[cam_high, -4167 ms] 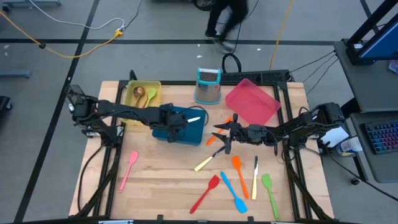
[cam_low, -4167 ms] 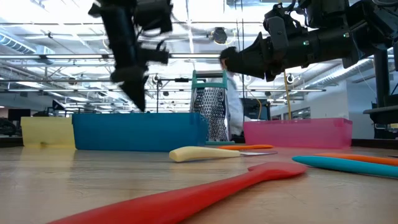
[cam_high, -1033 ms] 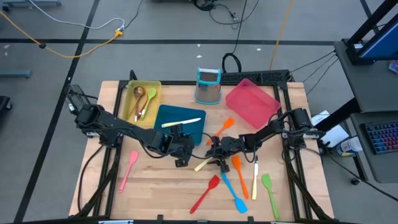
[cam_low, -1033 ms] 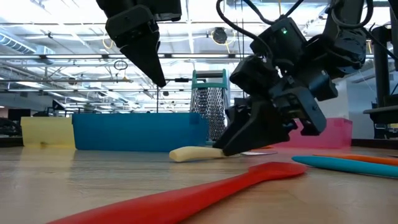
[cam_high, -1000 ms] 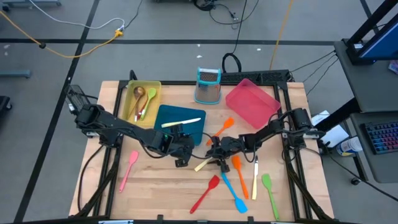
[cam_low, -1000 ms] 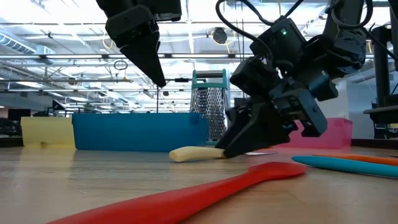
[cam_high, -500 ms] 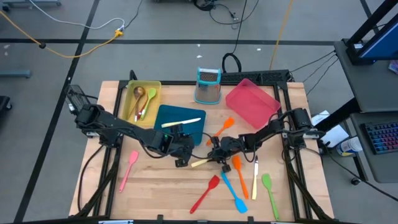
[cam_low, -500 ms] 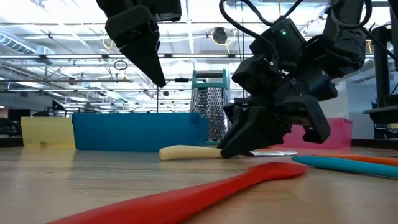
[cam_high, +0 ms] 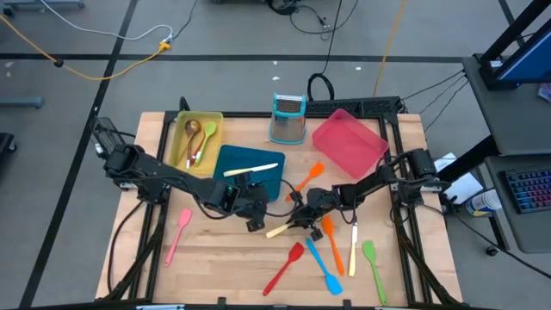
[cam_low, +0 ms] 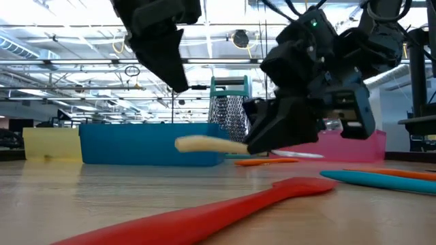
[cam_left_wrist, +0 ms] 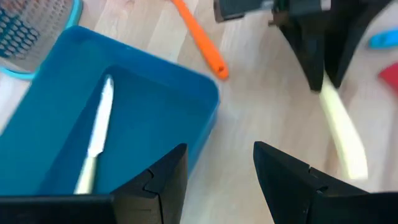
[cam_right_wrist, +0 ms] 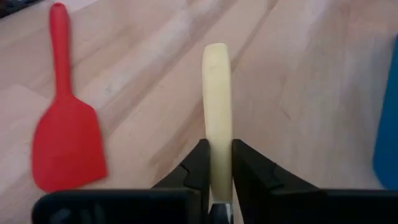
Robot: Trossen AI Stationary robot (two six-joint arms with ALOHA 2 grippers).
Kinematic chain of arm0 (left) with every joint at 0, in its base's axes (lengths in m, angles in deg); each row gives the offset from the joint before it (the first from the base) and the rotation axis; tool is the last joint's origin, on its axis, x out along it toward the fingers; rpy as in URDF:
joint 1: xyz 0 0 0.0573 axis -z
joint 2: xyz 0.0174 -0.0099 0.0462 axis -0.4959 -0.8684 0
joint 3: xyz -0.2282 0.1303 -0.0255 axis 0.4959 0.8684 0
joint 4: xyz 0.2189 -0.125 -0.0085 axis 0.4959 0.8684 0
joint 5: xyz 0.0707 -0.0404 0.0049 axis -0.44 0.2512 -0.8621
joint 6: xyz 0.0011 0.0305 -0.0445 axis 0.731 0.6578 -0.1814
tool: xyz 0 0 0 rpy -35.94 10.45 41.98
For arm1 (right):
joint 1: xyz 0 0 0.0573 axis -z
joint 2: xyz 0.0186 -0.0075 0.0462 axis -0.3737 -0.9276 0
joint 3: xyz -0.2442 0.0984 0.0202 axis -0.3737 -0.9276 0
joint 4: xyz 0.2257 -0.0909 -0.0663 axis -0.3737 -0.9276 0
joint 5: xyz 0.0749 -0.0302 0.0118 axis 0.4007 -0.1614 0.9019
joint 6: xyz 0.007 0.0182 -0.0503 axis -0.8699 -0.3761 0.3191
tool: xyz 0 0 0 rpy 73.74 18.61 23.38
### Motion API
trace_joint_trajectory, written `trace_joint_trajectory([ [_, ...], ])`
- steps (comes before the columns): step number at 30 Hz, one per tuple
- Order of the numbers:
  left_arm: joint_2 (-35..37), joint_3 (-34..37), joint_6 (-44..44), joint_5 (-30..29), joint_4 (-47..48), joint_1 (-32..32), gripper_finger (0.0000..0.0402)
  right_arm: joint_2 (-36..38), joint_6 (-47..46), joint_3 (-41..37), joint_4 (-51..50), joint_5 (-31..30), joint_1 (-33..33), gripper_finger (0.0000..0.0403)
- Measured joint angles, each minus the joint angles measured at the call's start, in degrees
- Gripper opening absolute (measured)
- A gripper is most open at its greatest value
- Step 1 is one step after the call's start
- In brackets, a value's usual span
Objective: Pick & Place Kitchen Items
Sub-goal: Put the top yellow table knife into the blue bin
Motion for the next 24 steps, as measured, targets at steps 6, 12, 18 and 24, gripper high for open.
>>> trace_joint_trajectory([
  [6, -0.6, 0.0, -1.0, 3.0, -7.5, 1.7, 0.0188, 4.1, 3.0, 0.0, -2.2, -0.4, 0.0, 0.0039],
  [12, -0.6, 0.0, 0.6, 3.1, -13.3, 3.1, 0.0189, 6.9, 6.8, 0.0, -2.4, -0.2, 0.0, 0.0042],
  [18, -1.1, 0.0, 1.2, 3.1, -13.9, 3.0, 0.0189, 6.8, 13.4, 0.0, 0.5, -5.8, 0.1, 0.0042],
  [24, 0.1, 0.0, 1.9, 1.3, -12.9, 2.9, 0.0188, 6.9, 16.5, 0.0, 7.4, -17.8, 0.4, 0.0043],
])
